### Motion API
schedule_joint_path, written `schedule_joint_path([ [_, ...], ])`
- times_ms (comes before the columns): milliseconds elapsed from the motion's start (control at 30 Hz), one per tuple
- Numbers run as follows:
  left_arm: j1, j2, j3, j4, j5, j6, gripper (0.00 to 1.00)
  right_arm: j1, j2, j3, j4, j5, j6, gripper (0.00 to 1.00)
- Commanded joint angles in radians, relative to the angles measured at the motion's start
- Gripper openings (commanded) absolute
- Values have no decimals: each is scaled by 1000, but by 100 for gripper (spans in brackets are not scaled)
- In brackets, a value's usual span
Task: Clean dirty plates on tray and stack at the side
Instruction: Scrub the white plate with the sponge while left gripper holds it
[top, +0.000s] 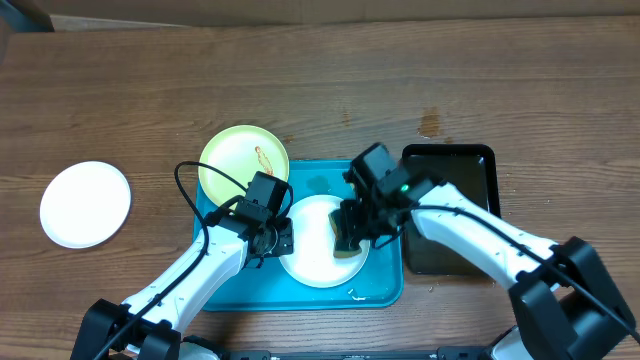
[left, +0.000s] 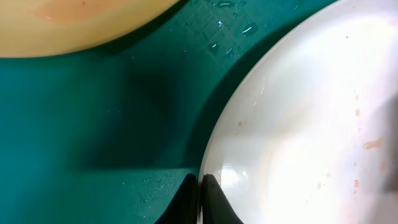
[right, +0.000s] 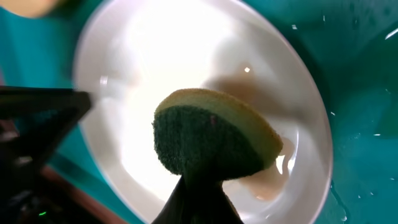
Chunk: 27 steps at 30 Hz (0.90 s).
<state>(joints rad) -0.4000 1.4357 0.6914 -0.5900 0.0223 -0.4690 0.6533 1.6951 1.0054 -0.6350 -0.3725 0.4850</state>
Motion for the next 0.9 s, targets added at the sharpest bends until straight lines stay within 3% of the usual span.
schedule_joint_path([
  [0,-8,3,-18,0,-3,-10,4,14,18,-60,74,54,53,4],
  [333,-8,3,-18,0,-3,-10,4,23,18,-218,310,39,210,4],
  [867,-8,3,-18,0,-3,-10,4,6,1,-257,775,-396,216,4],
])
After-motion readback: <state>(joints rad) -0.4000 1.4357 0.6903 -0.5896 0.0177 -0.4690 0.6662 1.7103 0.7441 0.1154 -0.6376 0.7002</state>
